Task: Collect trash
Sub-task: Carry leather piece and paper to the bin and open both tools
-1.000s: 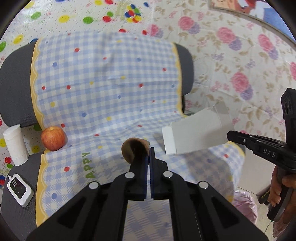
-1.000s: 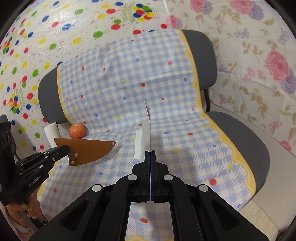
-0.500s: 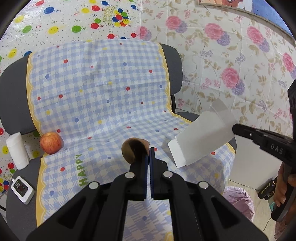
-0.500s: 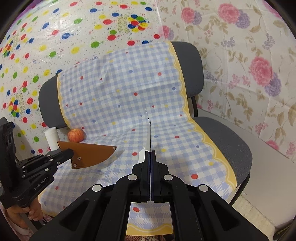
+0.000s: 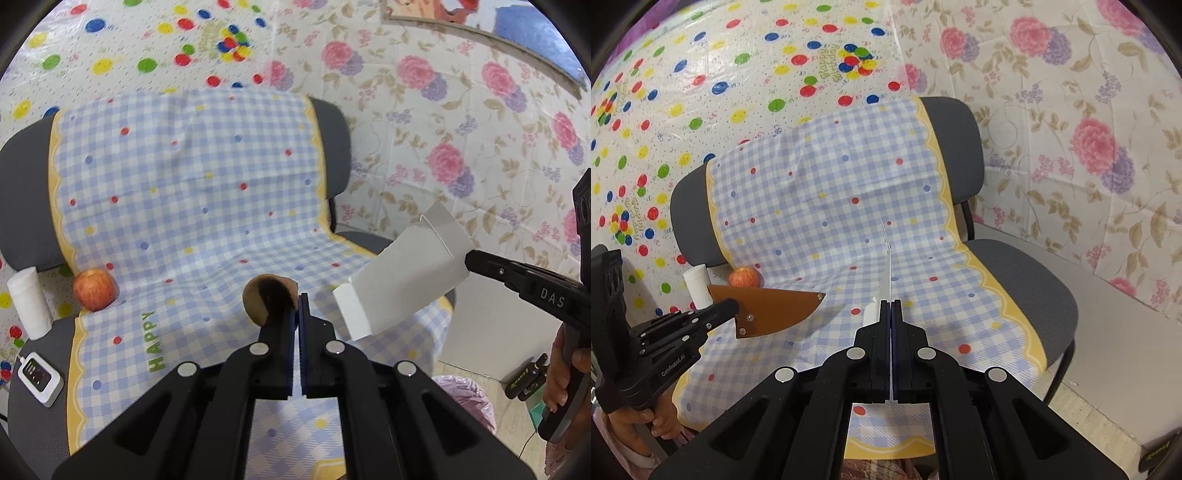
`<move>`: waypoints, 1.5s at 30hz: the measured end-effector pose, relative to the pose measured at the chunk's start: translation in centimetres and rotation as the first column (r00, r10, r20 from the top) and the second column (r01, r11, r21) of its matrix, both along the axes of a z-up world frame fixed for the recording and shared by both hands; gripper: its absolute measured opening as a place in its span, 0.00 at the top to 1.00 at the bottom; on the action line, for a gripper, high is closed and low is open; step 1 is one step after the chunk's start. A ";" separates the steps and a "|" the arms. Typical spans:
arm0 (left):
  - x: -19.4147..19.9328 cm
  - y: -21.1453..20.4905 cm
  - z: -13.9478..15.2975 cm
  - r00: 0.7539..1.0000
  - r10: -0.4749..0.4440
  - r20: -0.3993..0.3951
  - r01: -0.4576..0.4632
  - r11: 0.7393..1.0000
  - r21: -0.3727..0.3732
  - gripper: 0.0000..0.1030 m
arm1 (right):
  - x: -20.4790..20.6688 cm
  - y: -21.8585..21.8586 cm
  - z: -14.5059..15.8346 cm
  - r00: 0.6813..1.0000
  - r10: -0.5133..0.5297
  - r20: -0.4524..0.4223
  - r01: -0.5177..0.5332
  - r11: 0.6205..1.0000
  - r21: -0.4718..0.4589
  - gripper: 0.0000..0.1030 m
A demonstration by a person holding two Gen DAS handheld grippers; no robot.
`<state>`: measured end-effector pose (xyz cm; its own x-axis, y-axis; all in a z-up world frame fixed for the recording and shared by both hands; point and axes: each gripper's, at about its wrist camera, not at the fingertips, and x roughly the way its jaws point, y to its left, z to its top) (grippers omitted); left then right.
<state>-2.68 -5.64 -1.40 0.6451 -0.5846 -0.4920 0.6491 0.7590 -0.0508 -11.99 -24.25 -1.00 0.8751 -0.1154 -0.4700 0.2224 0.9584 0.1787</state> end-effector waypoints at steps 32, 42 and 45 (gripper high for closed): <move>-14.2 -15.0 -6.6 0.841 -0.526 -0.125 0.539 0.836 0.108 1.00 | -16.7 -5.3 -5.5 0.905 -0.352 -0.238 0.336 0.936 -0.106 0.99; -13.3 -17.4 -8.6 0.829 -0.514 -0.220 0.548 0.825 0.136 0.57 | -16.3 -6.9 -7.7 0.901 -0.348 -0.257 0.349 0.936 -0.045 0.95; -12.8 -16.8 -8.3 0.839 -0.500 -0.213 0.532 0.836 0.135 0.56 | -16.4 -7.0 -7.8 0.901 -0.350 -0.256 0.352 0.935 -0.041 0.92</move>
<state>-15.47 -22.46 -9.73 0.1761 -0.6995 -0.6926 0.9432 0.3212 -0.0846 -28.39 -31.26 -8.80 0.6283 -0.3895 -0.6734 0.5830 0.8089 0.0760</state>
